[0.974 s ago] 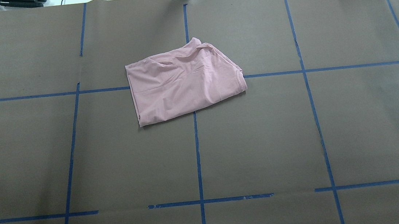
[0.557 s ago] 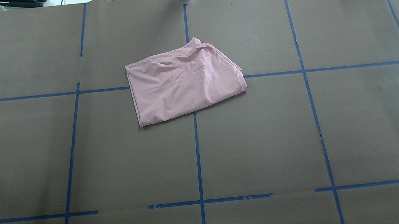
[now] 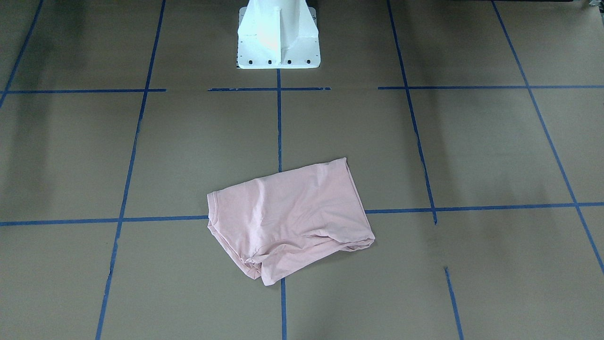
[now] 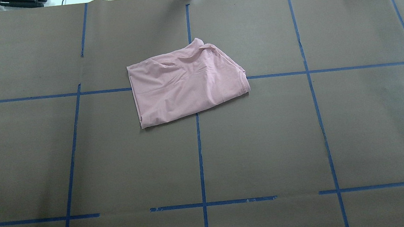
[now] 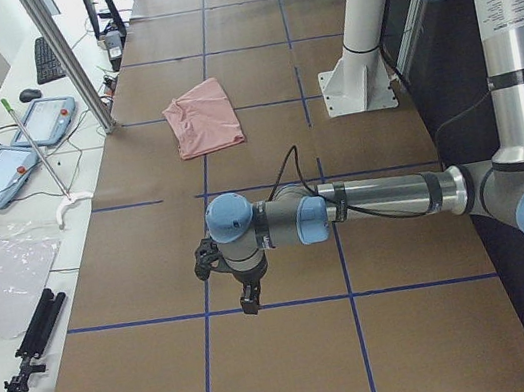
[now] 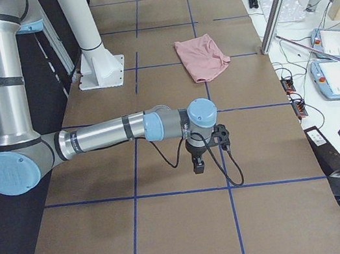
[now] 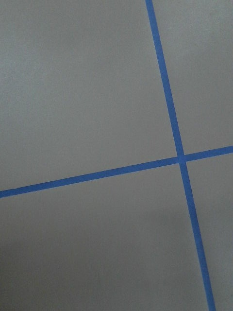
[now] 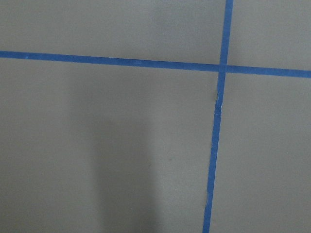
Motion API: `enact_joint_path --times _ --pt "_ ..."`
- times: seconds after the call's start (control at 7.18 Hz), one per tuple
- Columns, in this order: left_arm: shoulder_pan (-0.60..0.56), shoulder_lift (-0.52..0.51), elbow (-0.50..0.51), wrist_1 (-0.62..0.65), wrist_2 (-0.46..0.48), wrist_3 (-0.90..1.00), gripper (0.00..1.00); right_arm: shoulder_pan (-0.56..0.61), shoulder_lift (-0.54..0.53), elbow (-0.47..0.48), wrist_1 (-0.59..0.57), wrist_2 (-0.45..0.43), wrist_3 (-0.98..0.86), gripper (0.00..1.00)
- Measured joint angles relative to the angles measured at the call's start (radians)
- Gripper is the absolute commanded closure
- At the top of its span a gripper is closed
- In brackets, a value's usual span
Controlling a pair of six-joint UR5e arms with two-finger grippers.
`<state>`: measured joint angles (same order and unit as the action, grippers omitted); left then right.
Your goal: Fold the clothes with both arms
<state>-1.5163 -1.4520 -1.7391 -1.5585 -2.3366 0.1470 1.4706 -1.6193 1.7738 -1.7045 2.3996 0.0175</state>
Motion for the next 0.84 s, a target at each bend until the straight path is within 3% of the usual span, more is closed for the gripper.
enact_joint_path --times 0.28,0.84 --pt "0.001 0.027 -0.054 -0.002 -0.006 0.000 0.00 -0.001 -0.003 0.032 0.000 -0.001 0.035 0.00" --pt "0.004 0.077 -0.131 -0.008 -0.006 0.001 0.00 -0.003 -0.008 -0.005 0.000 -0.002 0.042 0.00"
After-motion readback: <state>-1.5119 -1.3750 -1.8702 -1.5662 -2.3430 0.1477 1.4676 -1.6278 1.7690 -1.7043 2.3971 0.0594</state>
